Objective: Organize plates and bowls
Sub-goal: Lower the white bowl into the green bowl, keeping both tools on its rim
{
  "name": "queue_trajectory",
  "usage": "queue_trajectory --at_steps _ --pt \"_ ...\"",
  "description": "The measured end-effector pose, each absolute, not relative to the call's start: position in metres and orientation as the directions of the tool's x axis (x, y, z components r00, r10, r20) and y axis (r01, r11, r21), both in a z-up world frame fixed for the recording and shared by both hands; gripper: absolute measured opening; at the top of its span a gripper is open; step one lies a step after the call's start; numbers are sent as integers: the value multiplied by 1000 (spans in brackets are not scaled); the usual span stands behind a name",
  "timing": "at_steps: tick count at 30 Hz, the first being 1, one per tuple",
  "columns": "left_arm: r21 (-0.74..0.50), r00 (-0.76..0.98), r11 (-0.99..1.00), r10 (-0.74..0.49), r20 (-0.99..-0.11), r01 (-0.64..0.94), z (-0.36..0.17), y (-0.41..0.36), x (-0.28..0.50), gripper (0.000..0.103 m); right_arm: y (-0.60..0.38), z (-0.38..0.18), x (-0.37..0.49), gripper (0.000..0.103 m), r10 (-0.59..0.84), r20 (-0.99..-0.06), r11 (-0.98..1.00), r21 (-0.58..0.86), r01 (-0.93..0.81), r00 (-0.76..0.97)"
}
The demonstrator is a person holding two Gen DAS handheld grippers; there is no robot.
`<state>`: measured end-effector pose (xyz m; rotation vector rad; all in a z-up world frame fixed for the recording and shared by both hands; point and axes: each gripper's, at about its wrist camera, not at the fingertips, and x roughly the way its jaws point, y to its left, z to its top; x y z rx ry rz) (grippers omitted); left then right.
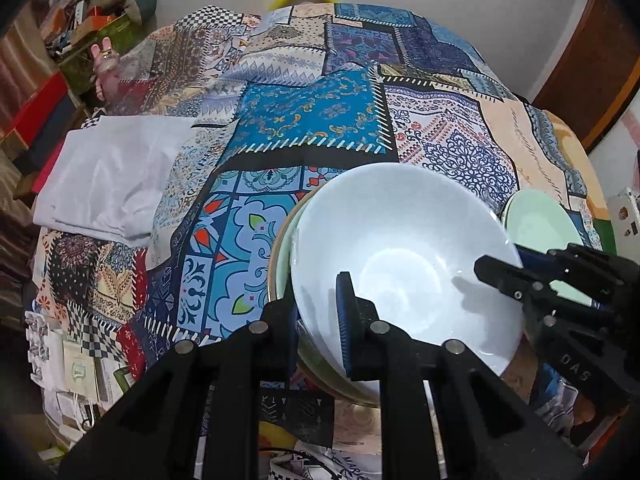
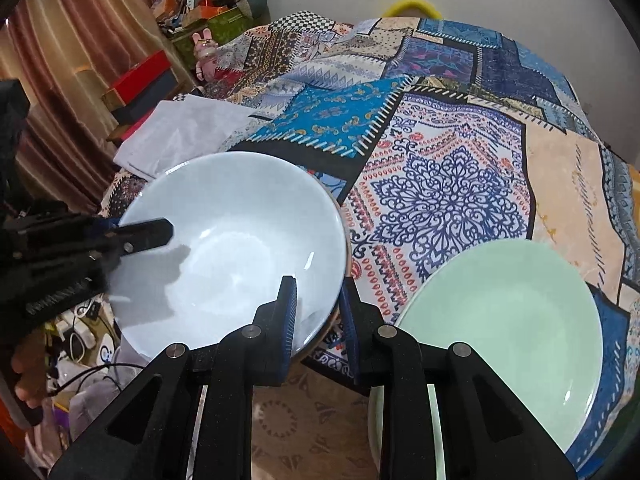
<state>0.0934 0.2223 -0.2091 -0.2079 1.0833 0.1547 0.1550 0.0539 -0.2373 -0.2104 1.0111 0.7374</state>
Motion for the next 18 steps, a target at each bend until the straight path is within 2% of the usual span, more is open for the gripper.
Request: queue_trajectory --at_steps 4,7,10,16,18 --pt "-114 470 965 11 -883 -236 -203 225 91 17 53 -234 153 21 472 -822 737 169 -654 320" --pt "-71 491 965 64 -869 -252 -195 225 88 17 50 -230 154 21 481 -814 736 175 -654 325" --pt "-84 513 964 59 -856 -251 -188 228 84 18 44 -229 156 22 492 -808 743 195 -640 325" --pt "-101 510 956 57 -859 -276 -193 238 77 31 39 -234 158 28 500 -814 744 229 -628 296" --pt "-114 495 953 42 -868 -282 -201 241 76 32 39 -236 158 29 503 -815 742 238 -626 286"
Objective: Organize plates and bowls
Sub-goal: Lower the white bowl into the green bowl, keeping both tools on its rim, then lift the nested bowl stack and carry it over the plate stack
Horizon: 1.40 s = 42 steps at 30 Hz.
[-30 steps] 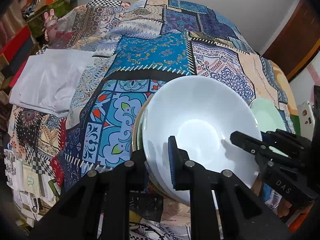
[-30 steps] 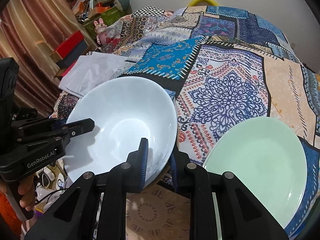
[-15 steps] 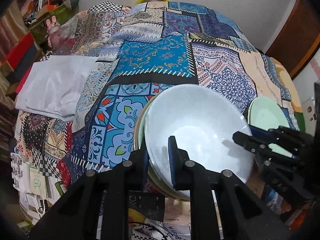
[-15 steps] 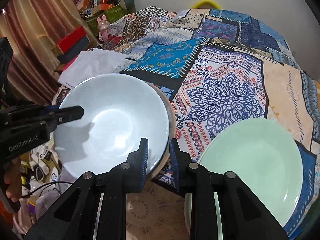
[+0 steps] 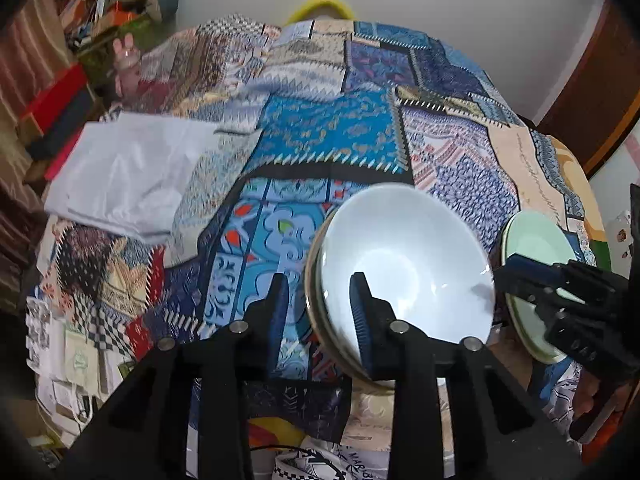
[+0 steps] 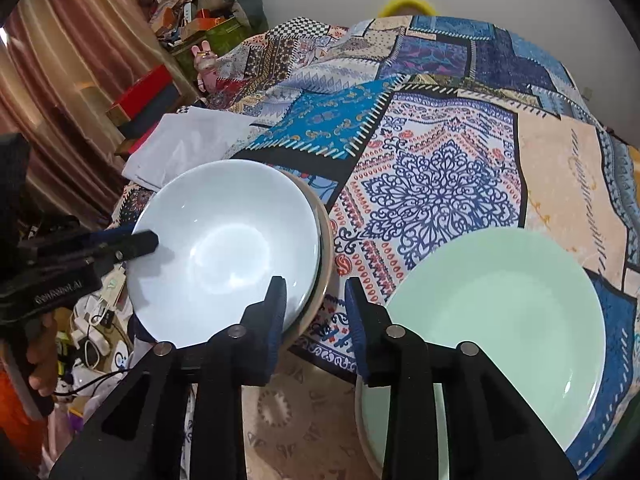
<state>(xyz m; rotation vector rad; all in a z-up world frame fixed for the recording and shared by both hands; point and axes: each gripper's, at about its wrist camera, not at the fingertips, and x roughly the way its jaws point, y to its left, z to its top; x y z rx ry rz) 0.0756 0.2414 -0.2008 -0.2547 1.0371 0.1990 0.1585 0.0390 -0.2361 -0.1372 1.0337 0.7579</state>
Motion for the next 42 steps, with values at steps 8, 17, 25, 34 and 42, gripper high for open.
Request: queue_trajectory --at_steps 8,17,25,34,42 --pt "-170 469 944 -19 -883 -283 -229 244 70 41 47 -248 165 29 518 -822 729 278 -626 238" --pt "-234 444 928 -86 -892 -290 -252 248 76 49 60 -263 164 31 520 -831 715 299 -632 195" --pt "-255 455 932 -115 -883 -258 -259 241 79 42 64 -270 170 30 520 -835 718 312 -622 182" --pt "-256 460 933 -115 -880 -255 -256 234 80 37 64 -270 171 29 515 -835 732 310 -607 195" --pt "-226 481 937 -73 -874 -268 -252 227 78 37 61 -266 171 29 521 -829 734 314 -602 204"
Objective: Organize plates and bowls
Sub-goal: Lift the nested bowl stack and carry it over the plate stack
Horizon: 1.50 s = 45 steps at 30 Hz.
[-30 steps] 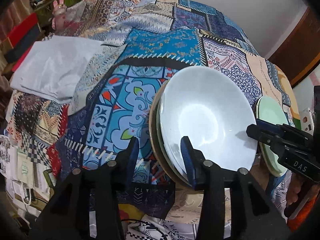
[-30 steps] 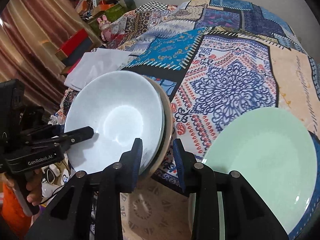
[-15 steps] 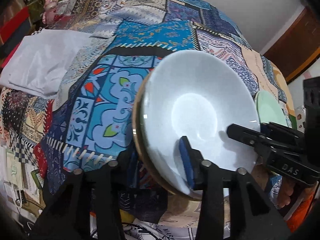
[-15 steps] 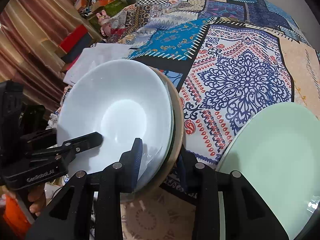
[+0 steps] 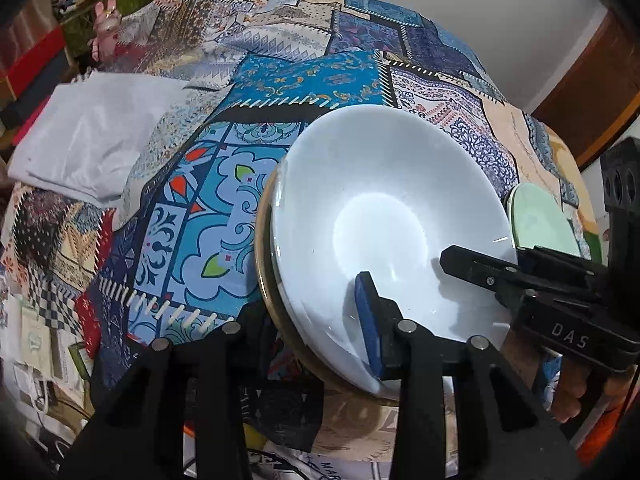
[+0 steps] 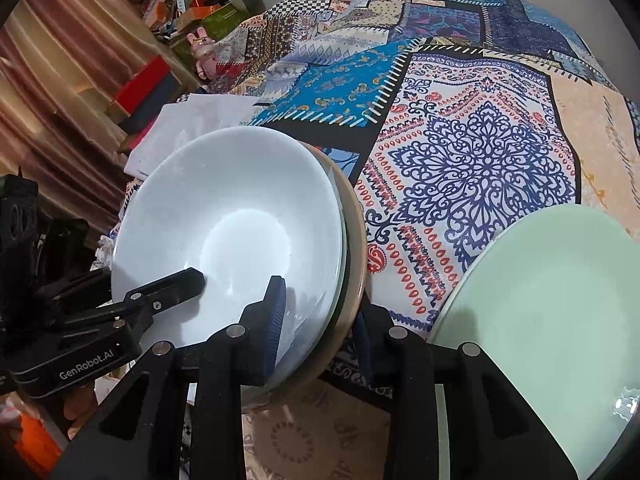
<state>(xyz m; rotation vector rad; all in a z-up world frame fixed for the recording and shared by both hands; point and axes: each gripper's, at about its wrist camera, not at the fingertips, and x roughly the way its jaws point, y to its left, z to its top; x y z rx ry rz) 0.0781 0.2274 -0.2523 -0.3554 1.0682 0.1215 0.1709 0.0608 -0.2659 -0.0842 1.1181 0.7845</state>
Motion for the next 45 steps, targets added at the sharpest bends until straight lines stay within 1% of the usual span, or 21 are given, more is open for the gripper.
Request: queue_trajectory --at_steps 12,21,31,45 --pt "-265 494 926 -104 -863 -269 -244 222 82 37 40 -244 168 29 542 -801 749 323 -578 256" --pt "-259 541 939 -100 -835 -226 -213 204 83 37 17 -214 165 29 556 -764 761 310 -569 327" --pt "-270 575 947 -124 -809 -176 -184 173 93 37 -22 -192 169 29 556 -732 789 317 -526 394" --pt "-284 572 955 -183 -799 -91 -171 115 114 37 -81 -187 171 29 534 -718 825 325 -462 447"
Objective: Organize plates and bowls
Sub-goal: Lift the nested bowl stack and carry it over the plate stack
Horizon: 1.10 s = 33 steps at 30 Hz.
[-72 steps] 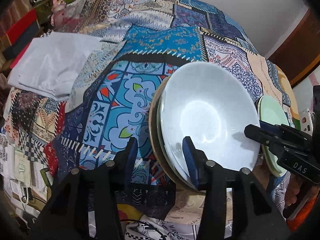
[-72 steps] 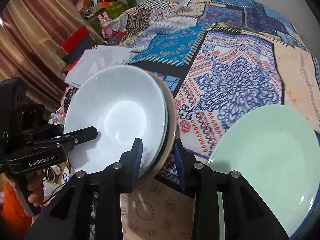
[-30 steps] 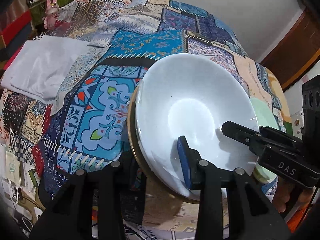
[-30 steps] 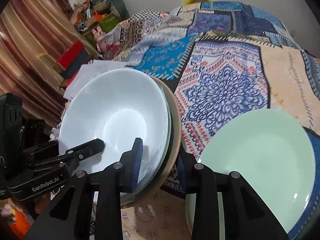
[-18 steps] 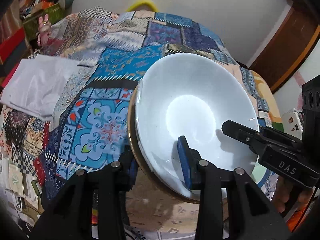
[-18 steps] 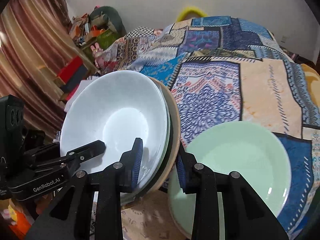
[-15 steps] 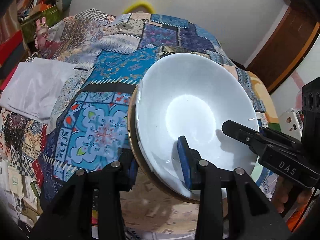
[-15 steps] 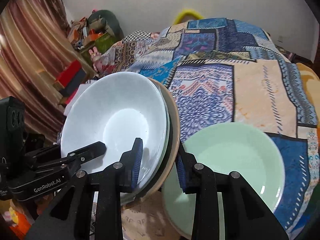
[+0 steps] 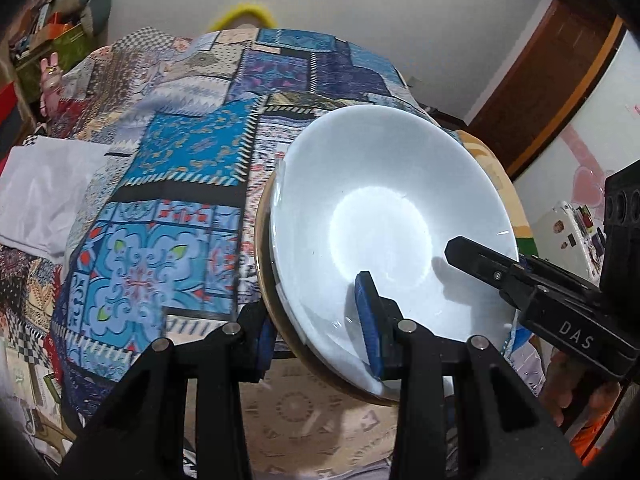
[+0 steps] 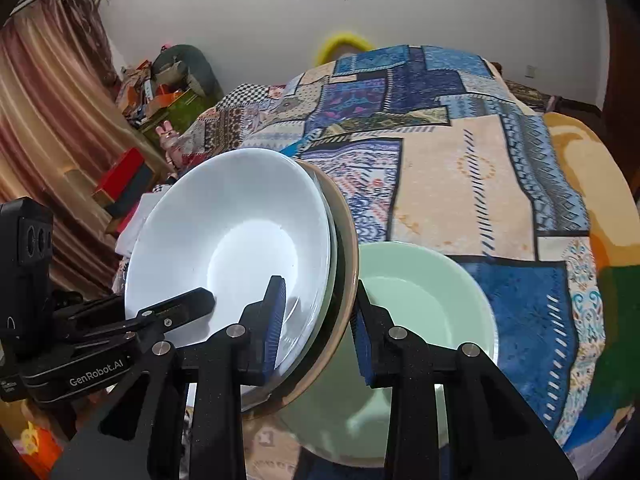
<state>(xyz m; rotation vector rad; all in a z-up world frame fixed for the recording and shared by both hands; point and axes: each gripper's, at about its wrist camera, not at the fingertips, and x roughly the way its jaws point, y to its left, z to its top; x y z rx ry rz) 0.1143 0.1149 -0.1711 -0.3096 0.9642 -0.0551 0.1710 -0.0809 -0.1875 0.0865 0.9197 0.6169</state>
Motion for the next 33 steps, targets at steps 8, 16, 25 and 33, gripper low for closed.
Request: queue_trajectory --at_steps 8,16,25,33 --pt "-277 558 960 -203 -805 -51 -171 86 122 37 -107 -193 171 29 517 -724 841 330 -429 456" --pt "-276 527 961 -221 -820 -26 -183 65 131 37 -122 -207 174 29 502 -744 852 337 -400 441" --pt "-277 481 961 -235 -845 -16 -203 50 142 37 -131 -225 179 29 487 -769 863 349 -366 414" --pt "-276 444 961 -239 -863 -19 -221 47 149 37 -132 -236 179 29 487 -778 863 358 -356 397"
